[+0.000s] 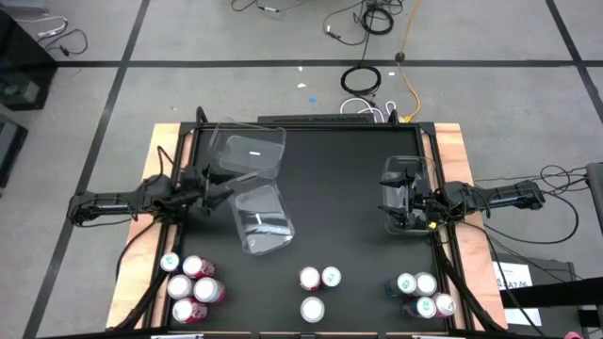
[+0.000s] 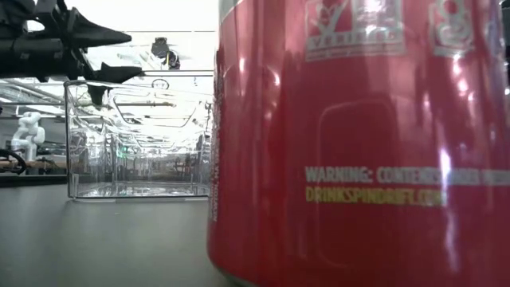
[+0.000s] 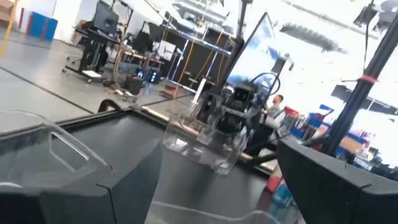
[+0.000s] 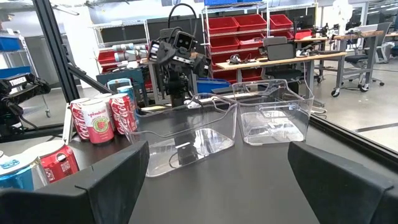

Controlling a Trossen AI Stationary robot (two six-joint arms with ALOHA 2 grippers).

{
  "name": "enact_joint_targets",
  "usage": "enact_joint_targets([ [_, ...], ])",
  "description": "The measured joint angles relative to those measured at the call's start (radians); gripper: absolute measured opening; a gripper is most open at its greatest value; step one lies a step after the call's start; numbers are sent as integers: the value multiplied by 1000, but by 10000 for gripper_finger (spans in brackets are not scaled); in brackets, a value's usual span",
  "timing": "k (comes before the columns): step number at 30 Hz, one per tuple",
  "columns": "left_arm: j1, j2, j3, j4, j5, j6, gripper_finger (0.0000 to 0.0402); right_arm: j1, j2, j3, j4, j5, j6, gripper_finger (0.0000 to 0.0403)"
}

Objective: Sort soda cans
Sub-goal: Move the bottom left transparent bin to the center of the table

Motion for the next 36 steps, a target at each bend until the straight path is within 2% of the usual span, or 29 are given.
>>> enact_joint_targets([
  [6,0,0,0,5,-28,5,325,0,0,0,0,0,0,377],
  [13,0,0,0,5,-148,6,325,0,0,0,0,0,0,377],
  [22,0,0,5,-6,-157,7,325,0,0,0,0,0,0,377],
  [27,0,14,92,-139,-156,84,325,0,0,0,0,0,0,377],
  [31,0,61,193,-340,-154,126,325,0,0,0,0,0,0,377],
  [36,0,160,366,-626,-128,61,325,0,0,0,0,0,0,377],
])
